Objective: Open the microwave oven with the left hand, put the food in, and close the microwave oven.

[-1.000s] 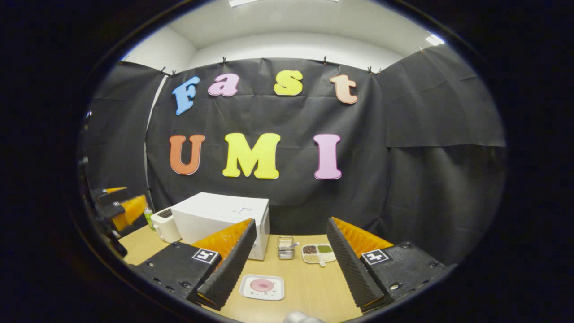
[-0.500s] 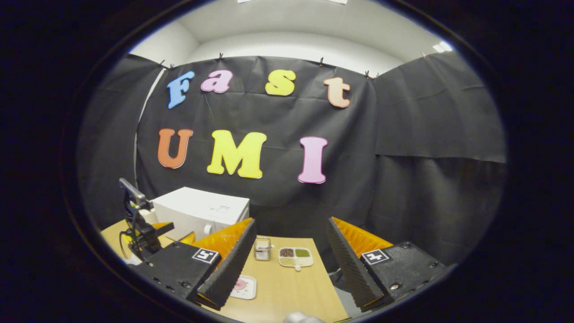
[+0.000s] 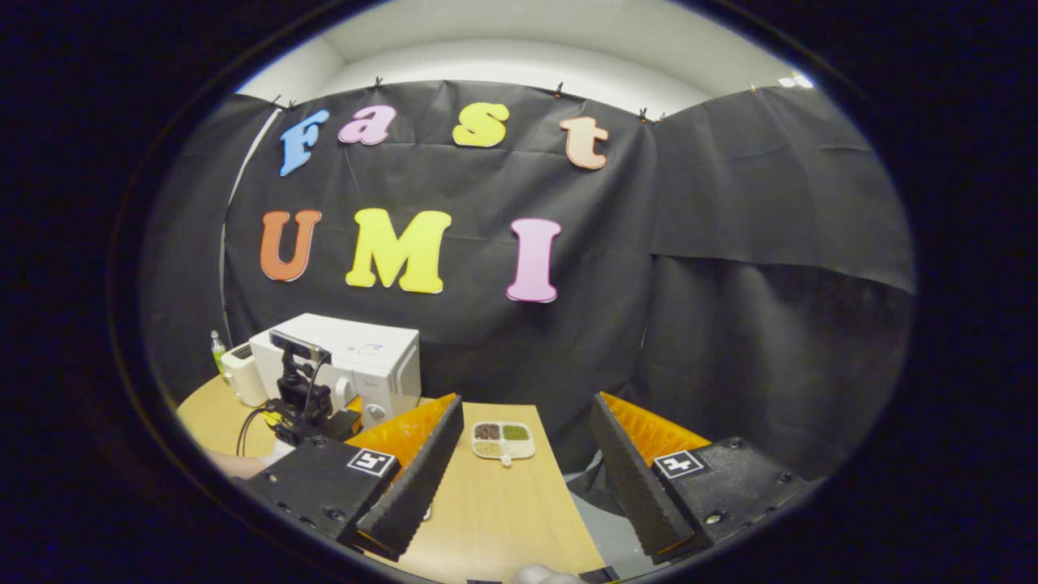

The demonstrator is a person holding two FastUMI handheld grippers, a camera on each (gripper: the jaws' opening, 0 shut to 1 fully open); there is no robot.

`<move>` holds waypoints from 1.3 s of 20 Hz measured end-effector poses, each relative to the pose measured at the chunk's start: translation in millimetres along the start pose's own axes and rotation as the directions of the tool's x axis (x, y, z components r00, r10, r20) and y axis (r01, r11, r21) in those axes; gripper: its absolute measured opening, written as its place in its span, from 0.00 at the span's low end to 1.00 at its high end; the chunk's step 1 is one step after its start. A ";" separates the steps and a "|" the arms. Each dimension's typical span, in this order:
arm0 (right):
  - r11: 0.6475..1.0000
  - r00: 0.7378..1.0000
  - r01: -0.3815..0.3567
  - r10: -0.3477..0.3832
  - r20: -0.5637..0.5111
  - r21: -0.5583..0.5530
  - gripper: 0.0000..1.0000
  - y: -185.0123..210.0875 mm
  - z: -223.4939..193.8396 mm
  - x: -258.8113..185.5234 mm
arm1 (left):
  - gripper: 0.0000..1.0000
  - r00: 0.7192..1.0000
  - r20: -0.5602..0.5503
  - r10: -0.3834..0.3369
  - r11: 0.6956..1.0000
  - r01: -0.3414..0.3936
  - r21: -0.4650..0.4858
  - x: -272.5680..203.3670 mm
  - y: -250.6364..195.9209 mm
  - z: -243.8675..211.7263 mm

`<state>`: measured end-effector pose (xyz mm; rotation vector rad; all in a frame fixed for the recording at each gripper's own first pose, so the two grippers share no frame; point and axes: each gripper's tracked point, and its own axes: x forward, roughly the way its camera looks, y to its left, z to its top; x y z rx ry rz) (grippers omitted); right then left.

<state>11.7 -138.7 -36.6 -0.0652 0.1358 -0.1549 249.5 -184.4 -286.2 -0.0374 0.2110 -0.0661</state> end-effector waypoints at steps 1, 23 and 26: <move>1.000 1.000 0.002 -0.002 -0.004 0.002 1.00 -1.2 -0.9 -0.6 | 0.90 1.000 -0.014 0.007 1.000 -0.008 -0.019 4.5 1.1 -3.8; 0.997 0.997 -0.074 0.074 -0.024 -0.029 1.00 29.1 4.7 0.5 | 0.07 0.999 -0.028 -0.043 0.999 0.043 0.013 -33.9 3.8 -15.7; 0.993 0.994 -0.112 0.112 -0.016 -0.027 1.00 48.8 6.3 3.1 | 0.07 0.995 -0.036 -0.088 0.996 0.088 -0.007 -78.5 17.4 -25.1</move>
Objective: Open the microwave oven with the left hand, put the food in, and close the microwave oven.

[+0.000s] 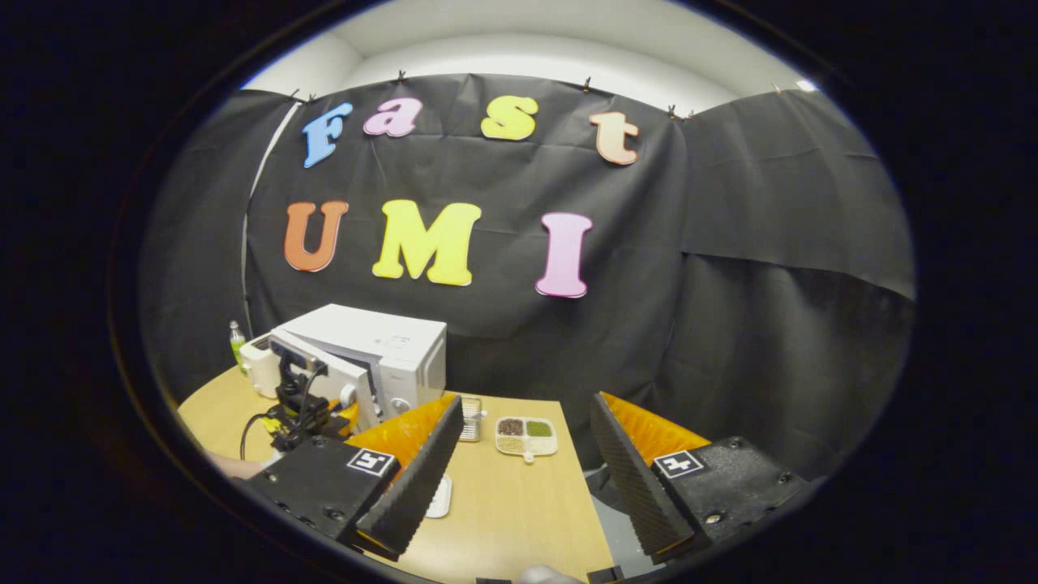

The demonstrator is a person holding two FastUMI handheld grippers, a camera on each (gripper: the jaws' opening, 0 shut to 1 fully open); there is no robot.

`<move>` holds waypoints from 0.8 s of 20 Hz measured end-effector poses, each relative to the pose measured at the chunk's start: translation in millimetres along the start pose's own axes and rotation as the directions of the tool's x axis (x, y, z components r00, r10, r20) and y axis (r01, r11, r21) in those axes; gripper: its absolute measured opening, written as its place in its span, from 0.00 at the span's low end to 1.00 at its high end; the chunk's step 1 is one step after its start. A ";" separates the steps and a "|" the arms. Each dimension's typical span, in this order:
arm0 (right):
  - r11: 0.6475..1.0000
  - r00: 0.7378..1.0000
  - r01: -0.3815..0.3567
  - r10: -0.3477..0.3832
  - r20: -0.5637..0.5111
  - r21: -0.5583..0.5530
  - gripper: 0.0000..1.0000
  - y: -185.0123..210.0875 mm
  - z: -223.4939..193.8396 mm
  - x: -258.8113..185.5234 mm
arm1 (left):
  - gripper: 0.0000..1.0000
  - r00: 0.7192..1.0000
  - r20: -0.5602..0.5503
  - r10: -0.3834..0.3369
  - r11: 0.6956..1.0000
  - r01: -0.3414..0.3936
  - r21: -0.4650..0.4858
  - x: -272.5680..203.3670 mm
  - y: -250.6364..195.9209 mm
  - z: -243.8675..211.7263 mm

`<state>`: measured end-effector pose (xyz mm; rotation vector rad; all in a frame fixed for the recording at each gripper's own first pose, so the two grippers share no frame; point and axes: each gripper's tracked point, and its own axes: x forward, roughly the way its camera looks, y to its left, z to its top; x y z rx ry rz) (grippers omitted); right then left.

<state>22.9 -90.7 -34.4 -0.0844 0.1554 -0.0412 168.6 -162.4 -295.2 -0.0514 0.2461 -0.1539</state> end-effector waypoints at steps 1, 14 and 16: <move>1.000 1.000 -0.020 0.020 -0.003 0.003 1.00 9.2 0.2 1.9 | 0.07 1.000 -0.008 -0.008 1.000 0.008 0.004 -15.2 4.4 -1.5; 0.977 0.977 -0.213 0.213 -0.018 0.006 1.00 109.5 -9.0 -3.2 | 0.93 0.987 -0.041 0.157 0.986 -0.154 0.068 -140.4 117.2 -10.9; 0.975 0.974 -0.224 0.224 -0.033 0.010 1.00 118.6 -16.1 -3.2 | 0.93 0.983 -0.046 0.176 0.982 -0.173 0.072 -157.4 131.0 -10.9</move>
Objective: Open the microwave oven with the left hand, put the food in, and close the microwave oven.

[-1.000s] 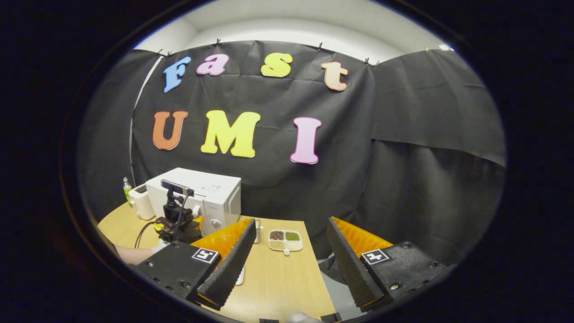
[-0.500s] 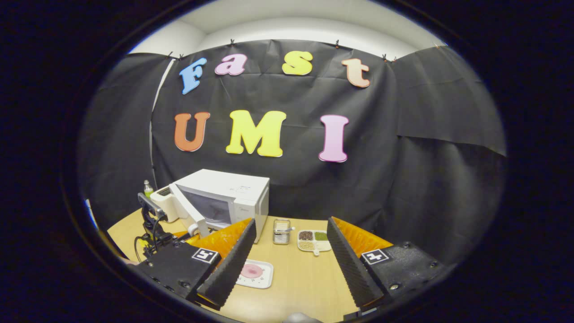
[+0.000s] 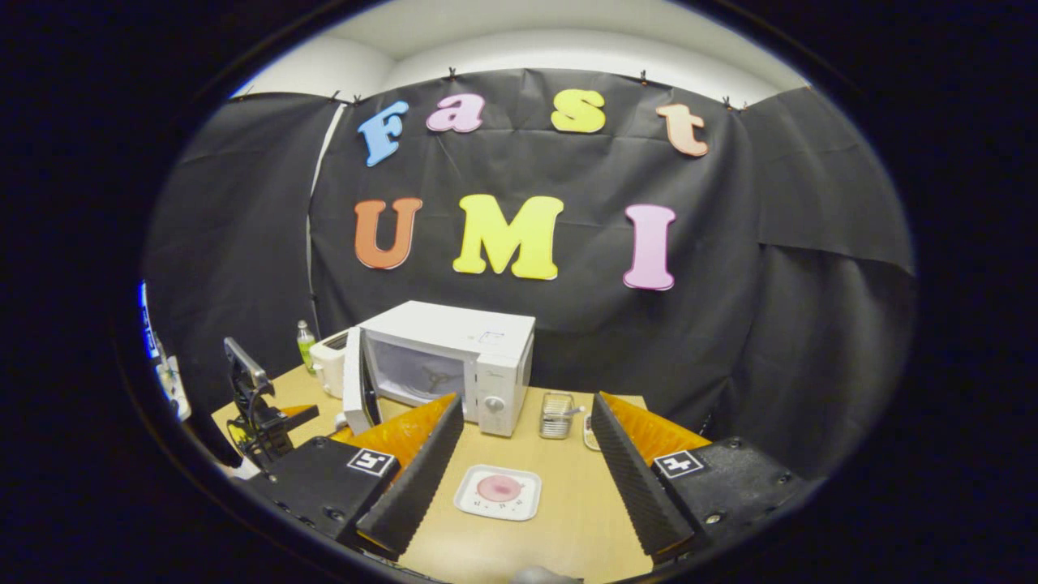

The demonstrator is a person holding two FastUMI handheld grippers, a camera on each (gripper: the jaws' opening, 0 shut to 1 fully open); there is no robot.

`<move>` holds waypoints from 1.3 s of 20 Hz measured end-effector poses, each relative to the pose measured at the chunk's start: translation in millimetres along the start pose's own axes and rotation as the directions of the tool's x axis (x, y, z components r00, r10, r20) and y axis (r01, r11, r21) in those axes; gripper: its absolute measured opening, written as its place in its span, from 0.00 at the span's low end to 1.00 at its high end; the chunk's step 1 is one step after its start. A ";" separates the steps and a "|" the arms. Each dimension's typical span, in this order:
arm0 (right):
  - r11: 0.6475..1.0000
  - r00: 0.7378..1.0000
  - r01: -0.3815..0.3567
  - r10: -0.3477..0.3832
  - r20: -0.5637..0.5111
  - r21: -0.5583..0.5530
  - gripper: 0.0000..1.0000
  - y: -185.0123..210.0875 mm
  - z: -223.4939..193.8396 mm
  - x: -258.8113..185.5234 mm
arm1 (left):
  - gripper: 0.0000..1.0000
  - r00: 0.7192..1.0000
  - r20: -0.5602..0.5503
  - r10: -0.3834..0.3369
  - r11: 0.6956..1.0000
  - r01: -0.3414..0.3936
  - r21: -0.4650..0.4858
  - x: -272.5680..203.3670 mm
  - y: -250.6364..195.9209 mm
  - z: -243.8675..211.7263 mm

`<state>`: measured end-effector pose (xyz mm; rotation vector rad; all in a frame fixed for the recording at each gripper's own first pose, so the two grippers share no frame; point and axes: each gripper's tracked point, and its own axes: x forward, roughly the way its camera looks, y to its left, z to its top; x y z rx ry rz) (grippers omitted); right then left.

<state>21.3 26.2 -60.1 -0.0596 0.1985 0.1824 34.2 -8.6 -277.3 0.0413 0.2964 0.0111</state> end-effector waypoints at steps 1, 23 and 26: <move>1.000 1.000 -0.004 0.004 -0.006 0.000 0.97 4.1 -3.2 1.1 | 0.93 1.000 -0.004 0.011 1.000 -0.011 -0.003 -8.0 9.0 -1.1; 0.995 0.918 -0.017 0.056 -0.392 0.101 0.92 -13.1 -193.9 84.9 | 0.93 0.953 -0.072 0.294 0.956 -0.294 0.008 -107.1 166.3 -15.7; 0.983 0.857 -0.036 0.122 -0.500 0.177 0.67 -22.3 -239.7 107.0 | 0.93 0.960 -0.064 0.272 0.962 -0.274 -0.017 -105.1 142.6 -1.9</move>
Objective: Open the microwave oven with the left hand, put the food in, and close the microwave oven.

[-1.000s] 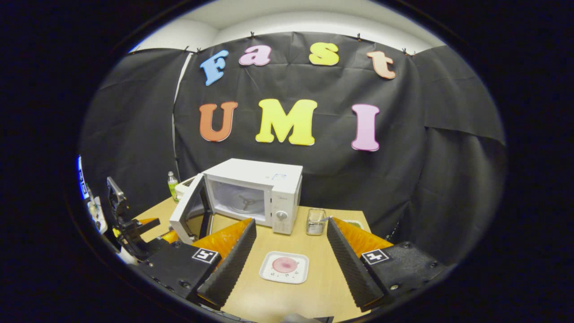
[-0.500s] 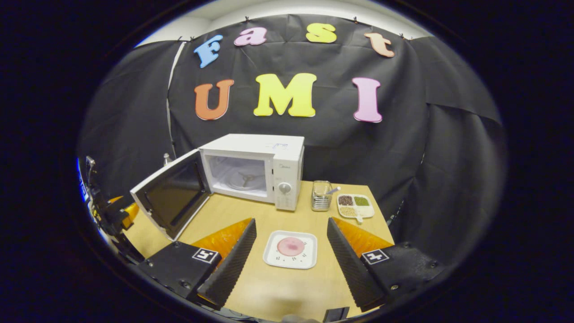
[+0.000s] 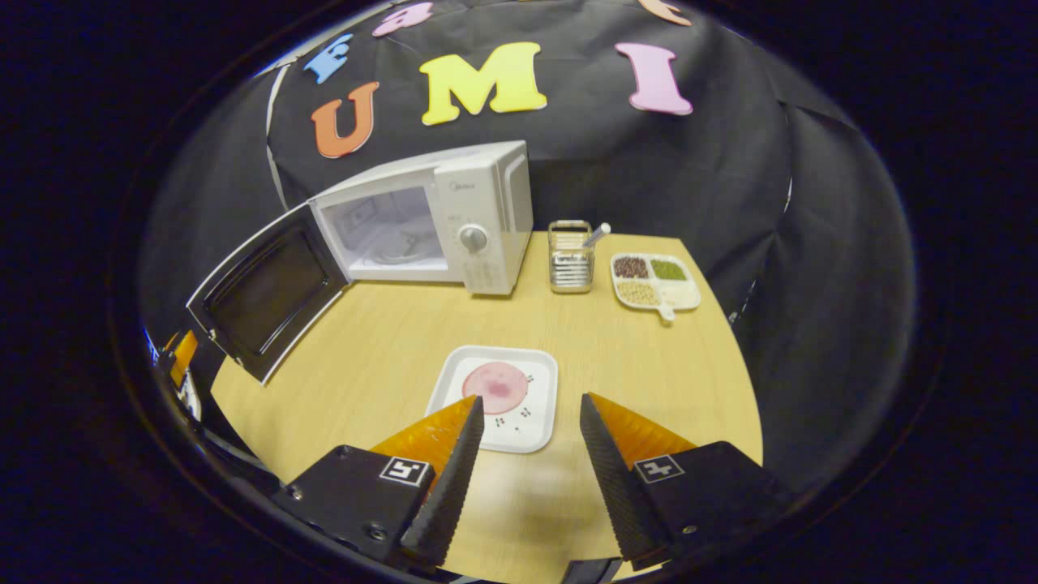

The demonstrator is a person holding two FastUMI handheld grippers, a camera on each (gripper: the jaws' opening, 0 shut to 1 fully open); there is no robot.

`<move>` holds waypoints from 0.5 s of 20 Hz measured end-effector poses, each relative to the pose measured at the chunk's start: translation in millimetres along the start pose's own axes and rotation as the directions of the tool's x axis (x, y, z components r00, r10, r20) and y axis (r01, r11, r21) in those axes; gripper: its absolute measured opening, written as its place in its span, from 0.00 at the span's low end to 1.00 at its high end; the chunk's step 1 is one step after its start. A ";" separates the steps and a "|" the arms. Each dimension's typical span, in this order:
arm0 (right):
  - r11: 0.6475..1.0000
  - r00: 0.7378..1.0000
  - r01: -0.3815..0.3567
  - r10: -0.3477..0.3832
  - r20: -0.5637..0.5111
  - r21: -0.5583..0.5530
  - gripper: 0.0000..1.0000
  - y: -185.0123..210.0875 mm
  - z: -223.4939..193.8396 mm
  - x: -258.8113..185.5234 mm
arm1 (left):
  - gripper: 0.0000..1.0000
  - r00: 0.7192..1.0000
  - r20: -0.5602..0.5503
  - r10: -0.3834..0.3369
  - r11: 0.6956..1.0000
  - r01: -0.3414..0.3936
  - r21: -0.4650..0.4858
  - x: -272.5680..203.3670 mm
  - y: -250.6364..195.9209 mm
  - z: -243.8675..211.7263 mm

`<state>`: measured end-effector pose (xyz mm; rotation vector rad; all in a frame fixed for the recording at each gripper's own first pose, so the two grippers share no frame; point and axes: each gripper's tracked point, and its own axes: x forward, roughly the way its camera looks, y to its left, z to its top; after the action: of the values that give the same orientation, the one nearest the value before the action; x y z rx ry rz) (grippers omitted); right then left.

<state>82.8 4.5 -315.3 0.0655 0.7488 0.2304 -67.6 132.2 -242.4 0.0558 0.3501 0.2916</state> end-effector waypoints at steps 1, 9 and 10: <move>1.000 0.999 -0.009 0.009 -0.034 0.018 0.67 -6.3 -6.7 12.0 | 0.93 1.000 0.002 -0.009 1.000 0.009 -0.007 0.4 -8.1 5.6; 0.990 0.968 -0.110 0.127 -0.215 0.091 0.51 -13.1 -37.3 95.8 | 0.93 1.000 0.014 0.005 1.000 -0.006 0.029 24.6 -35.6 22.9; 0.988 0.963 -0.116 0.137 -0.232 0.104 0.50 -11.6 -40.6 100.6 | 0.94 1.000 0.013 0.010 1.000 -0.011 0.028 27.6 -34.6 23.0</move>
<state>128.6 15.5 -413.8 0.1737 0.9961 0.3305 -25.5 107.0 -233.5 0.0870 0.3417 0.2966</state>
